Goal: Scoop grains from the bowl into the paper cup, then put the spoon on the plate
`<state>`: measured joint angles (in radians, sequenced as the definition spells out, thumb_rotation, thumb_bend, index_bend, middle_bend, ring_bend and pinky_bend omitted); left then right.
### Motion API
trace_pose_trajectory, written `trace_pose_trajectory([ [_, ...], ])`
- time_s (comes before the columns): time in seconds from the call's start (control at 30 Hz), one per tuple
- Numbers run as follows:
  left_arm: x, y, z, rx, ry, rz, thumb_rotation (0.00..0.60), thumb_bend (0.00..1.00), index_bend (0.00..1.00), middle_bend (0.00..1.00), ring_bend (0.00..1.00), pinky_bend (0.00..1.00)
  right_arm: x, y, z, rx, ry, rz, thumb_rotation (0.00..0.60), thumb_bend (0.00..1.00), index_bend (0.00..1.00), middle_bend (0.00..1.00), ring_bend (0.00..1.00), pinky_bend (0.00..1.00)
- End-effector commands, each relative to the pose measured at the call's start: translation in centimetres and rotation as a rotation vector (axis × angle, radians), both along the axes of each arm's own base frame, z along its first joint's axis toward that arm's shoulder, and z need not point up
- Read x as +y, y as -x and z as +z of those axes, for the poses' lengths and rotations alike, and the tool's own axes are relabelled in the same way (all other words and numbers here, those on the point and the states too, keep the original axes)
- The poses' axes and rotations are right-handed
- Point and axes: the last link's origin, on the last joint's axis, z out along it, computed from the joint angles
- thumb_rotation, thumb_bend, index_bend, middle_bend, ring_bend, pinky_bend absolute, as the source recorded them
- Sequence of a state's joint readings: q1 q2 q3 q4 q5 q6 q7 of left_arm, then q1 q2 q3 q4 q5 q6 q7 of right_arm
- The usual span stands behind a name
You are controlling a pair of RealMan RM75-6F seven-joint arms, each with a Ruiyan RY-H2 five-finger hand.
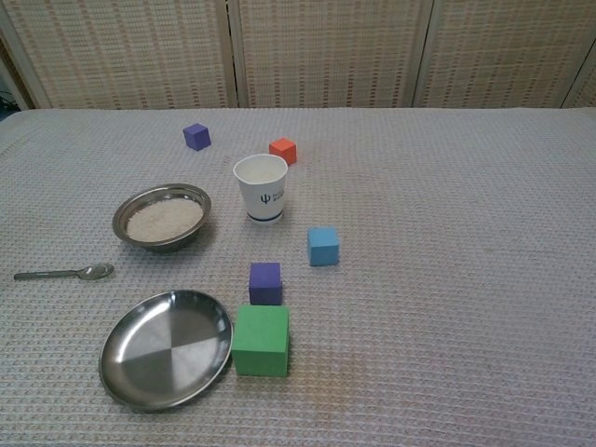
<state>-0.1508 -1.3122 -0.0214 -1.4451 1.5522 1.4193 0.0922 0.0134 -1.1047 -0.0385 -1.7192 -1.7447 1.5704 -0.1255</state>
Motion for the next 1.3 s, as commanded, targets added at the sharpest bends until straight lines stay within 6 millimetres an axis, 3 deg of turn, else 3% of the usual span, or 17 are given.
trace_pose_trajectory([
  [0.03, 1.4, -0.8, -1.7, 0.006, 0.011, 0.008, 0.600, 0.42, 0.48, 1.00, 0.99, 1.00, 0.1, 0.0, 0.1, -0.004, 0.001, 0.002, 0.600, 0.08, 0.00, 0.00, 0.00, 0.00],
  [0.2, 2.3, -1.1, -3.5, 0.006, 0.043, 0.041, 0.600, 0.41, 0.53, 1.00, 1.00, 1.00, 0.1, 0.1, 0.3, -0.012, 0.002, -0.003, 0.600, 0.08, 0.00, 0.00, 0.00, 0.00],
  [0.6, 4.3, -2.5, -5.6, -0.015, 0.046, 0.068, 0.600, 0.40, 0.46, 1.00, 1.00, 1.00, -0.1, 0.2, 0.4, -0.017, -0.006, -0.009, 0.600, 0.08, 0.00, 0.00, 0.00, 0.00],
  [1.3, 7.0, -2.5, -9.8, 0.109, 0.067, 0.090, 0.600, 0.39, 0.45, 1.00, 1.00, 1.00, -0.3, 0.4, 0.5, -0.019, -0.004, -0.023, 0.600, 0.08, 0.00, 0.00, 0.00, 0.00],
])
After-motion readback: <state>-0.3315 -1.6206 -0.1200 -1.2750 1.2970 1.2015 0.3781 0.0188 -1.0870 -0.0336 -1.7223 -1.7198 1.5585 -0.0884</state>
